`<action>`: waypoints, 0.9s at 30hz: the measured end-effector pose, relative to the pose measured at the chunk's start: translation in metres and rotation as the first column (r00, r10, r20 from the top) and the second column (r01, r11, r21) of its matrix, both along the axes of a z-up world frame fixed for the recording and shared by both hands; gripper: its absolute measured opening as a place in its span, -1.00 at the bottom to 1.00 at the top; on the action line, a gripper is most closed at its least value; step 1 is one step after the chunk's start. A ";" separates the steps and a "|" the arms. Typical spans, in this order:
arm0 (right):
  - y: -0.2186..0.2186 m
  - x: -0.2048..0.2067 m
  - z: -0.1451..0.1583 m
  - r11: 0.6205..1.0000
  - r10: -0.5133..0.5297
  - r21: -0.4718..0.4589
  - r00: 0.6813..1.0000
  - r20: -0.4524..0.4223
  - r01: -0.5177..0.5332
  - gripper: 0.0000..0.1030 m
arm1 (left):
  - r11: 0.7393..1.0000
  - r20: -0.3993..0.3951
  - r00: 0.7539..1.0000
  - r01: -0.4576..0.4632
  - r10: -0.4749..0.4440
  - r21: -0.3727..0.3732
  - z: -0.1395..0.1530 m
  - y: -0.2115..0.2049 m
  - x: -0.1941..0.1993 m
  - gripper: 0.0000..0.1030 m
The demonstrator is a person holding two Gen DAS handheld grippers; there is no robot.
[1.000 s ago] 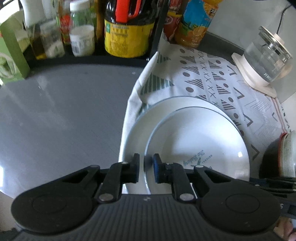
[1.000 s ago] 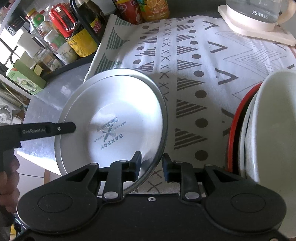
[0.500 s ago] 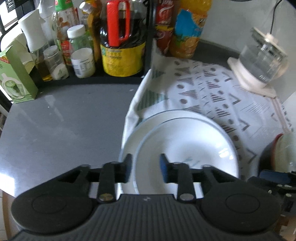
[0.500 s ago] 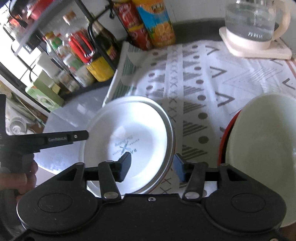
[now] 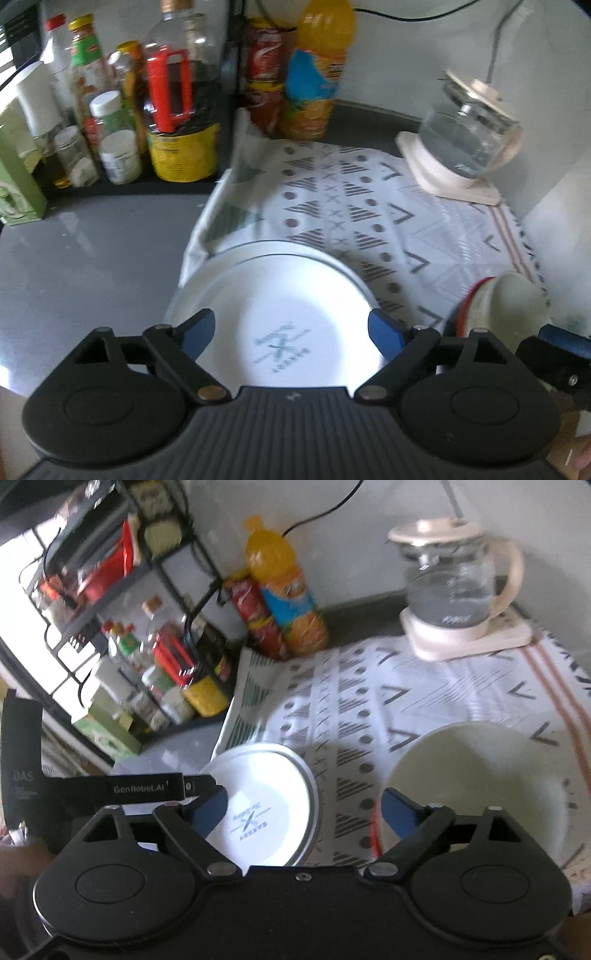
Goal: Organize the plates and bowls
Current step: 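Move both grippers to the red bowl holding the nested white bowls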
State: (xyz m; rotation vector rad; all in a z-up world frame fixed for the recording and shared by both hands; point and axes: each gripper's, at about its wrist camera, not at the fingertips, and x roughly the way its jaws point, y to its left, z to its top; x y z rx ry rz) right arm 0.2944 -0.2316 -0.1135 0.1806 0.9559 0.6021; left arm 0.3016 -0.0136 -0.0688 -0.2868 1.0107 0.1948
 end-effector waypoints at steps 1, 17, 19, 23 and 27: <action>-0.006 -0.001 0.003 1.000 -0.014 0.005 1.000 0.012 0.014 0.83 | 1.000 0.003 1.000 0.010 -0.009 -0.004 0.002 -0.006 0.001 0.73; -0.108 -0.018 -0.003 0.962 -0.271 0.026 0.962 0.030 0.270 0.89 | 0.976 0.022 0.980 0.199 -0.197 -0.093 0.008 -0.095 0.021 0.75; -0.116 -0.019 -0.005 0.957 -0.290 0.021 0.957 0.026 0.290 0.89 | 0.972 0.020 0.977 0.212 -0.211 -0.104 0.006 -0.104 0.024 0.75; -0.129 -0.023 -0.008 0.948 -0.319 0.015 0.947 0.021 0.319 0.89 | 0.966 0.011 0.974 0.228 -0.228 -0.123 0.003 -0.114 0.026 0.75; -0.136 -0.025 -0.014 0.939 -0.343 0.008 0.939 0.004 0.343 0.89 | 0.961 -0.003 0.970 0.240 -0.243 -0.136 -0.004 -0.121 0.030 0.75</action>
